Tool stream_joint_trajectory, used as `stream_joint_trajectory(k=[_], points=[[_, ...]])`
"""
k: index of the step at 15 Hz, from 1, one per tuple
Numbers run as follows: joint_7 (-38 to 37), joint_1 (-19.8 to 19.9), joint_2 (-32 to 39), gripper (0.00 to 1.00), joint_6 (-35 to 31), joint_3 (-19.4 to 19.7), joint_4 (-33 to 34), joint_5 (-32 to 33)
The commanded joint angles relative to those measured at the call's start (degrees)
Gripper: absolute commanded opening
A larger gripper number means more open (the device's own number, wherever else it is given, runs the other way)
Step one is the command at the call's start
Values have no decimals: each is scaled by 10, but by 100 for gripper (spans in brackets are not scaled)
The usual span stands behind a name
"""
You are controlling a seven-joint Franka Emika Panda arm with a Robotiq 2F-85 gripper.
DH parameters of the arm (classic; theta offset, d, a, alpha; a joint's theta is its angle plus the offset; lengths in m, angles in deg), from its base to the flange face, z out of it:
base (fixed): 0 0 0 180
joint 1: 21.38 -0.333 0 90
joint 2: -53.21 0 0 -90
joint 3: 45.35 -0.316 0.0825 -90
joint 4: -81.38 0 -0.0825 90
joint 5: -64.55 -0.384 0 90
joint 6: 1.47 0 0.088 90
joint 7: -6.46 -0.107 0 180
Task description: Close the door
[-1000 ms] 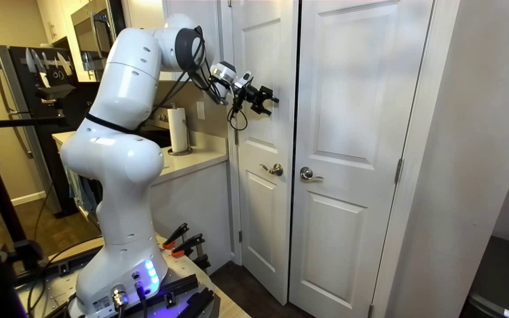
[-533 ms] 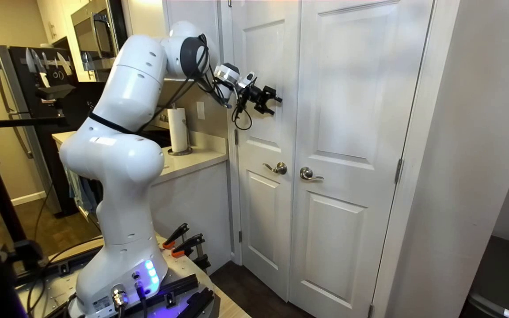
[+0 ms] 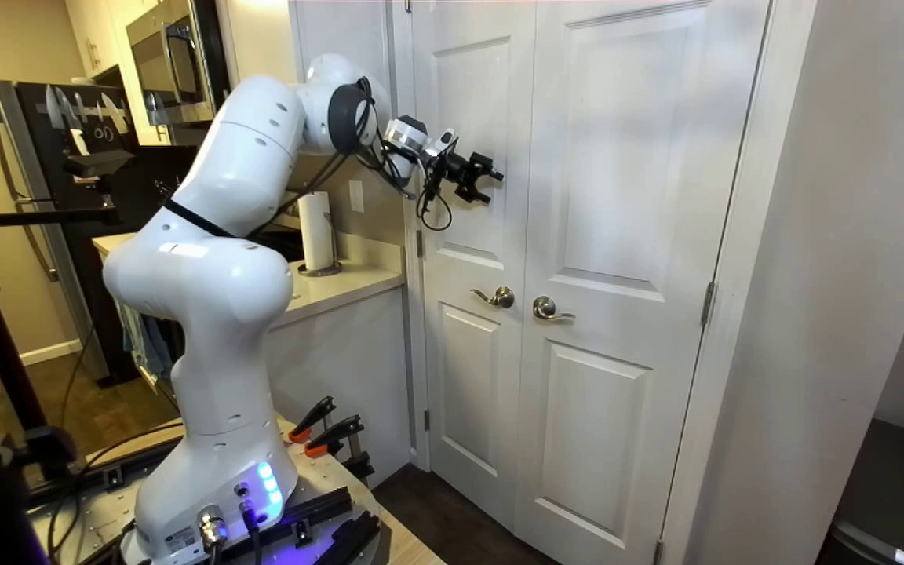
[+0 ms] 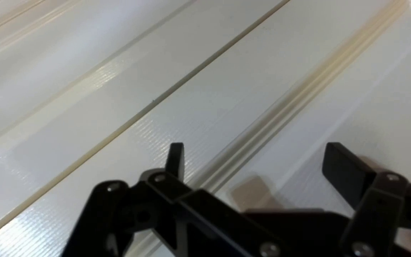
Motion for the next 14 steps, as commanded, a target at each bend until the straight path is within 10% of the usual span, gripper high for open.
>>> stream_joint_trajectory(k=[1,14], points=[[6,-5,-2,100,21,-4,-2,-9],[-208,-55,-204,100,111,-100,-273,-253]])
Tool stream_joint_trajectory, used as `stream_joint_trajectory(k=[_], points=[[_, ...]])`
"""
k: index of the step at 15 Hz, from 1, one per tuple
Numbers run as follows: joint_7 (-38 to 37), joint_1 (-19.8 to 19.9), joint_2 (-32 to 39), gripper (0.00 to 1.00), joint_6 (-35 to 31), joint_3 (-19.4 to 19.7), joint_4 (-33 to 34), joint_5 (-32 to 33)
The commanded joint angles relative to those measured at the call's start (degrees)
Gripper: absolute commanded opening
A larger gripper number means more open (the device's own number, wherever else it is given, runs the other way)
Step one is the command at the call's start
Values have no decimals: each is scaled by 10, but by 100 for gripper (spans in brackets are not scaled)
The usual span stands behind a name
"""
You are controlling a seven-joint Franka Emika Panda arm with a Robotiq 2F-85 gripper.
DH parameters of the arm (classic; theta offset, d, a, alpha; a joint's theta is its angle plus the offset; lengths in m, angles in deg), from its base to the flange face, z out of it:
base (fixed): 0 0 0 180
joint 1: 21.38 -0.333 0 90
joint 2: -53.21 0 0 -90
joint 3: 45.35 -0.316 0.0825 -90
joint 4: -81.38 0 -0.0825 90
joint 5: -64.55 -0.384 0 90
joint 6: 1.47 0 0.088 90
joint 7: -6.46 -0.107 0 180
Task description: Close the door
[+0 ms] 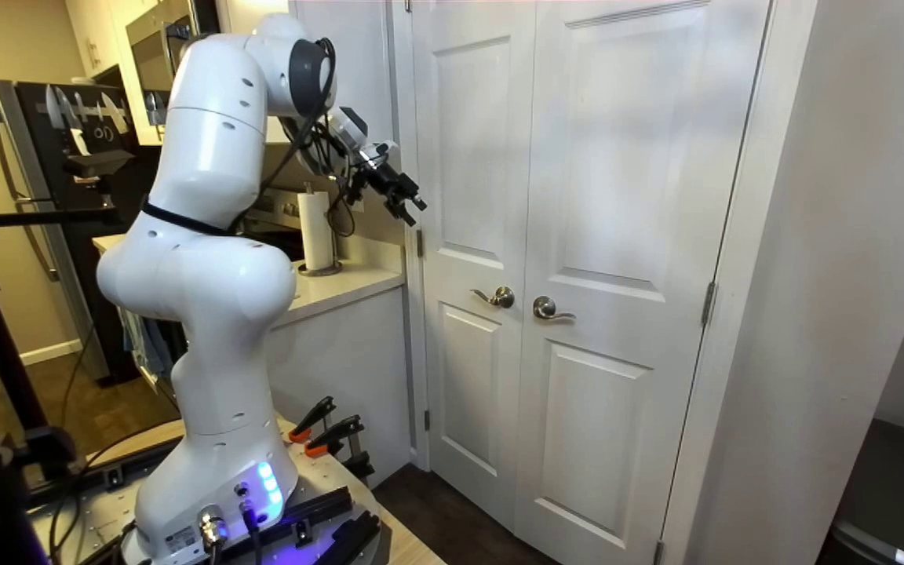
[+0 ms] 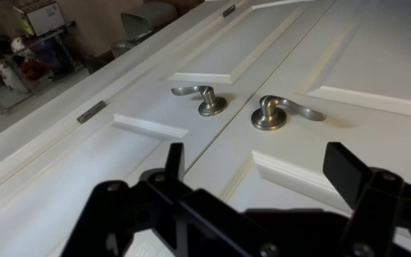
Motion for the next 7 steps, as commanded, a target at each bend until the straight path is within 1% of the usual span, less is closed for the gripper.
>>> stream_joint_trajectory(k=[1,5,6,7], points=[[-53,-11,-61,100,-9,-9,-66,-52],[-66,-18,-74,100,-16,-13,-72,-65],[-53,-26,-48,100,1,-11,-41,-47],[-53,-25,-50,100,1,-11,-42,-48]])
